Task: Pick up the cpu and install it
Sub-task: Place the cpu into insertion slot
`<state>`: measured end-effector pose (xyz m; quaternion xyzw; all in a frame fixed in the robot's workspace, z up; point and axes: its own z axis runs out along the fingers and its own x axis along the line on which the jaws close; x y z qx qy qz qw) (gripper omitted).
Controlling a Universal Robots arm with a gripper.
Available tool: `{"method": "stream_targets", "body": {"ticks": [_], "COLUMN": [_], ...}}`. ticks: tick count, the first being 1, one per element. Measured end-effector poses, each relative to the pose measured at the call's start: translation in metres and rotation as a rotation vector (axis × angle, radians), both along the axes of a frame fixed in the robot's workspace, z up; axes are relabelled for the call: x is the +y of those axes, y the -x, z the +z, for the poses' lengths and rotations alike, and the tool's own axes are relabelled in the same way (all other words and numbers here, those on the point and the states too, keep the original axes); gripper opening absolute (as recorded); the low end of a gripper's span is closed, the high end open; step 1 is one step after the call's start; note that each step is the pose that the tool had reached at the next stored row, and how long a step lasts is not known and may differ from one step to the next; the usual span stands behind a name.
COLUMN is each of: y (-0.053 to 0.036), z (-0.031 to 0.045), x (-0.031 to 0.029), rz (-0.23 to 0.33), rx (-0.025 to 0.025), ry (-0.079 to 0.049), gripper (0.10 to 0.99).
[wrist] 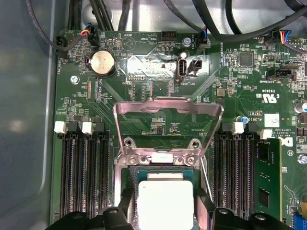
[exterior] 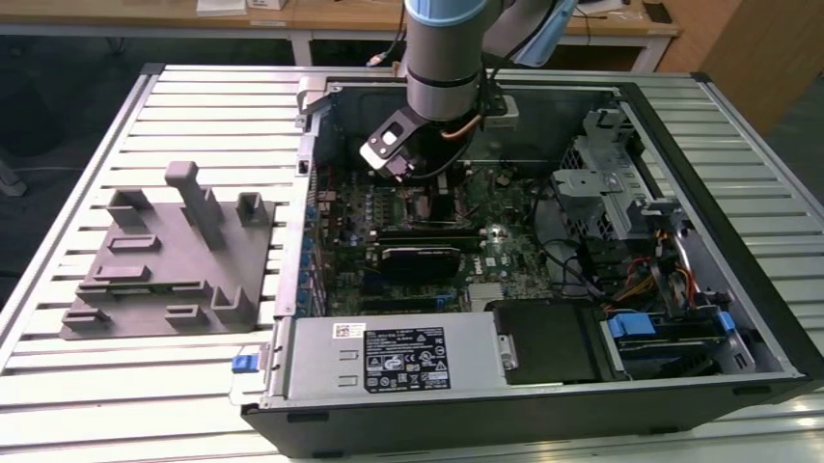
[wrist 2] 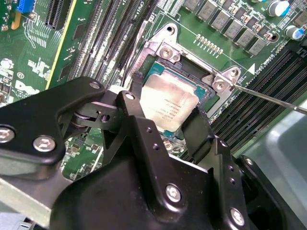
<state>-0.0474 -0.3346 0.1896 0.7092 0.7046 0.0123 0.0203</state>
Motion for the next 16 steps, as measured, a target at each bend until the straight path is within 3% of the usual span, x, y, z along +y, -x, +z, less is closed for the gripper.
{"method": "stream_targets", "body": {"ticks": [5, 16], "y": [0.0007, 0.0008], "z": [0.0007, 0.0062], "x": [0.0000, 0.0000], "rz": [0.000, 0.000], "rx": [0.0000, 0.0001], "ry": [-0.012, -0.013], "gripper": [0.612, 0.612]}}
